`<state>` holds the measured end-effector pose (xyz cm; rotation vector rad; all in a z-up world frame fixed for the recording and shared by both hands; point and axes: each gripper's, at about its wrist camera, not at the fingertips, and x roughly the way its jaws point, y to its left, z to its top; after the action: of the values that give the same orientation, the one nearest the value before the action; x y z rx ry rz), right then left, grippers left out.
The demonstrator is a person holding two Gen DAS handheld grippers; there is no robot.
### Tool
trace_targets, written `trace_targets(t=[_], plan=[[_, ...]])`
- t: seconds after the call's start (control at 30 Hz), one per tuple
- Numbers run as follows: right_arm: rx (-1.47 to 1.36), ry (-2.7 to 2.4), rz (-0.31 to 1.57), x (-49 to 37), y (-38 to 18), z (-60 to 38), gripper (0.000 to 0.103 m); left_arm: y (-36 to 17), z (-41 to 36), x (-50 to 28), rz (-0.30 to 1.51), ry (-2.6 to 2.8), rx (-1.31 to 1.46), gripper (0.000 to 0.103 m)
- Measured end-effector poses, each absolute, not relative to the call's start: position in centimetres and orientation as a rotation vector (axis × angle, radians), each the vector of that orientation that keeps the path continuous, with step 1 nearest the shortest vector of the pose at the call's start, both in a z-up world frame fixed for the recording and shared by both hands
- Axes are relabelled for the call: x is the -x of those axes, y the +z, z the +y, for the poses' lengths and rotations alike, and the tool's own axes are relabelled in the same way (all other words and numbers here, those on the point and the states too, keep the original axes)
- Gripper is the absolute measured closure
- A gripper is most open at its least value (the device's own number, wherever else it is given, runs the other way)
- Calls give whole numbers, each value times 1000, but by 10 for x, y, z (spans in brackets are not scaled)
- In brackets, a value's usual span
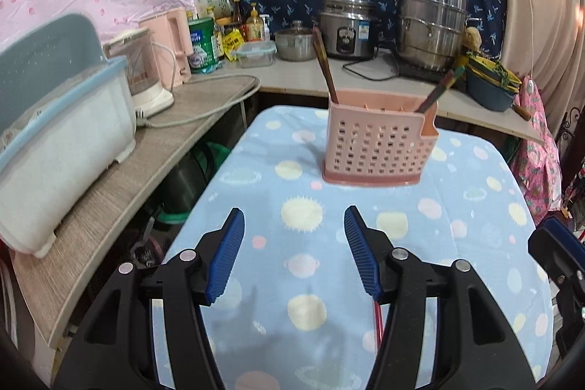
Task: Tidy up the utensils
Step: 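Move both open tools back toward the last two chopsticks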
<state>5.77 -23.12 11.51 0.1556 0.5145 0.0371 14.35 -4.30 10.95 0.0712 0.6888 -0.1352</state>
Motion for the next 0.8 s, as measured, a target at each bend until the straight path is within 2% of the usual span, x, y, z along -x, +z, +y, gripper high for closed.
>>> trace_targets(t=[0.8], plan=[[-216,43,777,6,-19,-197,77,16,-41,-67,824,-156,-161,49]])
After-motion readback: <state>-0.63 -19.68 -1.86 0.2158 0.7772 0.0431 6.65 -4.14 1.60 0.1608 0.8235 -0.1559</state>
